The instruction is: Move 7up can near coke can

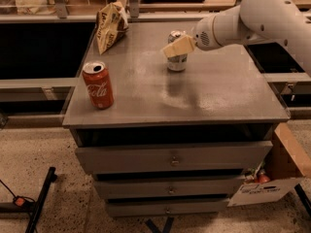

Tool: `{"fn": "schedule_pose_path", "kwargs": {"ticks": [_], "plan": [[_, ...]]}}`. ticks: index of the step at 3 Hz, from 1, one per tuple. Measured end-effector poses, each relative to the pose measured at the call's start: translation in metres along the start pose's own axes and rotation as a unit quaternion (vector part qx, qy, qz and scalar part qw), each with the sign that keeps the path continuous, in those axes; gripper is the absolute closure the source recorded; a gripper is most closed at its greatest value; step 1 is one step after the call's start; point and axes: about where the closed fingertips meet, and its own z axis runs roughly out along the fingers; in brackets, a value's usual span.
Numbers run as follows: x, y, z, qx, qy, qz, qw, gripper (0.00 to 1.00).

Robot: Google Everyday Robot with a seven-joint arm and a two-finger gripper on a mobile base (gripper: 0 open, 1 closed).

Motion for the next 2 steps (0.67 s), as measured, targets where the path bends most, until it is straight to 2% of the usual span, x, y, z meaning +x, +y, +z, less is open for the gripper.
{"fn": "schedule_pose_path", "kwargs": {"ticks": [2], "plan": [[-0.0102,0.0003,0.0097,-0.003,-0.045,-0.001,0.999,0.62]]}}
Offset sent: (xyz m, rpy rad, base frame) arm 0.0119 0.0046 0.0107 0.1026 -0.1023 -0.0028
